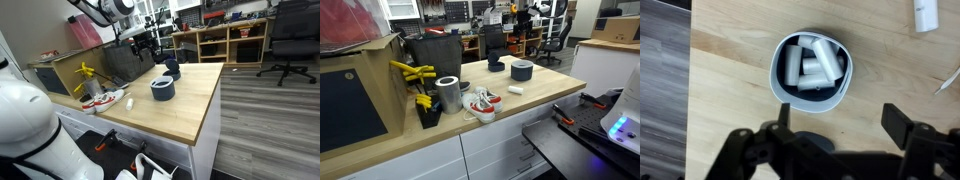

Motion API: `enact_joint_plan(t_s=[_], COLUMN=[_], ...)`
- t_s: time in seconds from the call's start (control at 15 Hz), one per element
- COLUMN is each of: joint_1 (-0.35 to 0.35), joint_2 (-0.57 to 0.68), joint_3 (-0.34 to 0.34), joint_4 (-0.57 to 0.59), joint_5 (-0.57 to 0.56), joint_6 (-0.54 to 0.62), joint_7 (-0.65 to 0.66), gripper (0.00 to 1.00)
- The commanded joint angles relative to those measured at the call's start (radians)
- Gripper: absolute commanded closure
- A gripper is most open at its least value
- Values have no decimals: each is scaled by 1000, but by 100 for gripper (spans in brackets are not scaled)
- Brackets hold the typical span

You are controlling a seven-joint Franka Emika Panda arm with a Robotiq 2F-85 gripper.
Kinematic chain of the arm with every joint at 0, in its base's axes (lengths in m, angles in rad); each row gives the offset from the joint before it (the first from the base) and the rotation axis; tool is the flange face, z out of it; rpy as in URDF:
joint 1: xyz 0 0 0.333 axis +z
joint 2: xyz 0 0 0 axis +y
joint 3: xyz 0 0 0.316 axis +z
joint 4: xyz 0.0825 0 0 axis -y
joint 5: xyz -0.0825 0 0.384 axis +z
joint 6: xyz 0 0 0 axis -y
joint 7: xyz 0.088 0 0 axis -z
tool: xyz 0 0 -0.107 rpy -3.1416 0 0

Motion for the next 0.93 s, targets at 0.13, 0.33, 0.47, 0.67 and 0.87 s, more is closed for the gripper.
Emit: enact_joint_plan(t_s=[0.13,0.33,0.47,0.67,0.87], joint_1=[9,5,-1,-6,-15], joint_2=[64,116,155,214,270], joint_3=[-15,-23,-32,-48,-50], joint_4=[65,115,152,191,224], joint_5=[-50,-86,-91,-89,-59], joint_6=[26,11,-11,-29,-77], joint_7=[-31,-38,-47,-72,-130], gripper=[0,0,0,0,0])
